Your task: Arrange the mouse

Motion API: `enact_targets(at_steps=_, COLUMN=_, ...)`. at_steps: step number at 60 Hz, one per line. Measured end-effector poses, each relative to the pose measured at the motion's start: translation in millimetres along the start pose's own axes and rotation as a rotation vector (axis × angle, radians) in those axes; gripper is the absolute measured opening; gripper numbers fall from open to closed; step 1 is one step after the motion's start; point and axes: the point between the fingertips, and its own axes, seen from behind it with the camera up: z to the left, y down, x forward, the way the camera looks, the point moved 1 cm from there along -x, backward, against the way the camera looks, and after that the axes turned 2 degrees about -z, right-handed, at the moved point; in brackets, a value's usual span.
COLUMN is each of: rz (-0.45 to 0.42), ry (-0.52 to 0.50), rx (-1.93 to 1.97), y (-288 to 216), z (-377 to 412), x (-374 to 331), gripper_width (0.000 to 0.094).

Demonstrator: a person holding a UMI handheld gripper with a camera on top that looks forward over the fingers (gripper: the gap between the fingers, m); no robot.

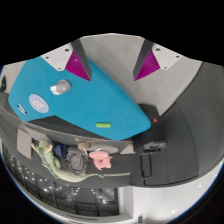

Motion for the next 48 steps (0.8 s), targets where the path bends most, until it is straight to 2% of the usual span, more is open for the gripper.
enact_targets(at_steps=12, rz=-0.055, ry=0.258, rx=0.095, y=22, z=-118, x=26, gripper_width=0.0862)
enact_targets(at_steps=13, rz=-0.051, ry=0.286, rx=0.104, y=17, z=-105, x=12, gripper_width=0.0867)
enact_targets(at_steps=18, rz=-0.065, ry=0.338, rx=0.131, y=36, z=-158, x=23, gripper_width=0.0867)
enact_targets(at_steps=34, rz=-0.077, ry=0.383, rx=0.178, y=65, z=-199, x=70, gripper_width=0.0867)
enact_targets(at_steps=48, rz=-0.094, ry=0.403, rx=0.196, y=55, z=-219, x=128, gripper_width=0.0855)
